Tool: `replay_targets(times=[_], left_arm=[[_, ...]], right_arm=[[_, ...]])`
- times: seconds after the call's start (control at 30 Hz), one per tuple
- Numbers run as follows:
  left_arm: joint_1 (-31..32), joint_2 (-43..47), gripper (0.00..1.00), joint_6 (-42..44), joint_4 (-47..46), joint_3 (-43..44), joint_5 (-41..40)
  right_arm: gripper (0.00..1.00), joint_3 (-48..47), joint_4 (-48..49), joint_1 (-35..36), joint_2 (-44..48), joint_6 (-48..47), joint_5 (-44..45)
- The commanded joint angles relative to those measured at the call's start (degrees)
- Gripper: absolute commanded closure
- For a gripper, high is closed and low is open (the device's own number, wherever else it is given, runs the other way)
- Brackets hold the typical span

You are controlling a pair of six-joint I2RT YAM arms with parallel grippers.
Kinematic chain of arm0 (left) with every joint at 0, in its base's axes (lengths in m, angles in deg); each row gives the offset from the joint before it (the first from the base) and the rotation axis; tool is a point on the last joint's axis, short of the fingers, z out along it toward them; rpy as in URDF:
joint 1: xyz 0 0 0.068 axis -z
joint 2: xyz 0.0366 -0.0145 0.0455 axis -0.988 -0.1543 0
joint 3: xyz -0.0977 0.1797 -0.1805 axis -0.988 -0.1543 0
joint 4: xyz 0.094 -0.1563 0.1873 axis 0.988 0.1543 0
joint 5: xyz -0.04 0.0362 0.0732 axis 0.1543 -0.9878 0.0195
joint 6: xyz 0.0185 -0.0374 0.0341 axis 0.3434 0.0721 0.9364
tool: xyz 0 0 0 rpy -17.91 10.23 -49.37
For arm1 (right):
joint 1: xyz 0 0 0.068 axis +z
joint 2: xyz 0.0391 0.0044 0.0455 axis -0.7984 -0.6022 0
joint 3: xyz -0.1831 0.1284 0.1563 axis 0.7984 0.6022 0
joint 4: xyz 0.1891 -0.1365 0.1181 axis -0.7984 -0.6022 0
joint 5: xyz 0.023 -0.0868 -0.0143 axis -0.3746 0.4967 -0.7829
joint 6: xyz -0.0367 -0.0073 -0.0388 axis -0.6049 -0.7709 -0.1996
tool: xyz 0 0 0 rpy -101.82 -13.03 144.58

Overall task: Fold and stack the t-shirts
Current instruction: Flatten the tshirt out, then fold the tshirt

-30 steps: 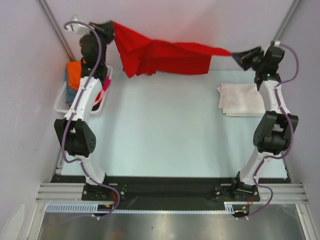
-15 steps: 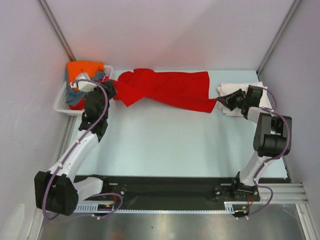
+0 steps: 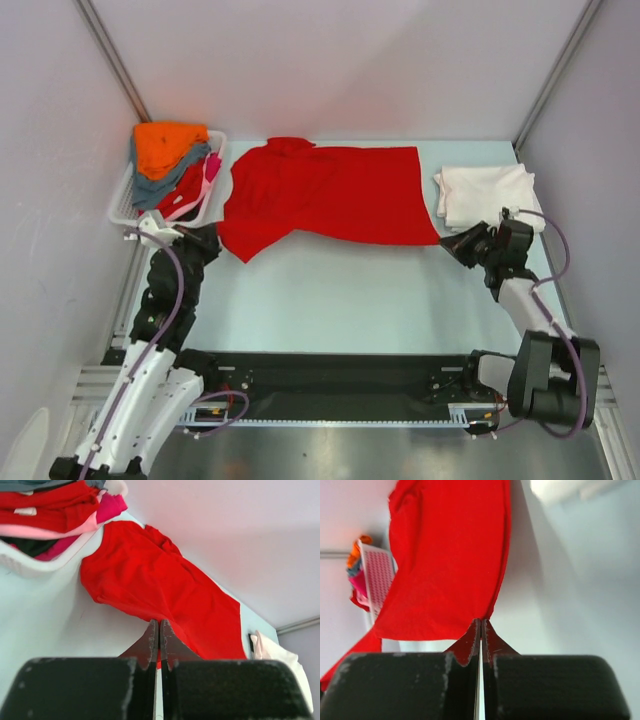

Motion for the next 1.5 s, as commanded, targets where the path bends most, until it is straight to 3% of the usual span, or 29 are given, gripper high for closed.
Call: replay_targets(times=[0.0,0.27,0.5,0.8,1.17,1.47], left_arm=[[0.9,5.0,1.0,-2.4,12.3,-1.9,0.8],[1.7,20.2,1.0,-5.2,23.3,-8.2,5.4],[3.8,22.0,1.0,-7.8,27.9,-8.6,6.0],[3.8,4.9,1.0,-3.4,18.6,-3.8,1.7],[3.8,-12.3,1.0,-0.9,7.3,9.0,-4.9],[3.5,-32.9,1.0,1.4,-3.8,18.1,-7.9]], right_arm=[[1.0,4.8,-8.1,0.2,7.1,-5.8,2.1],[1.0,8.8,-23.2,-1.3,26.1,-9.4,4.9],[1.0,9.5,-26.5,-1.8,29.4,-12.0,5.2],[1.0,9.8,-15.0,1.4,16.3,-10.4,5.3],[1.0,-0.5,-9.7,5.2,2.9,-8.8,9.4],[1.0,-9.3,-4.2,5.3,-9.4,-4.1,12.6]])
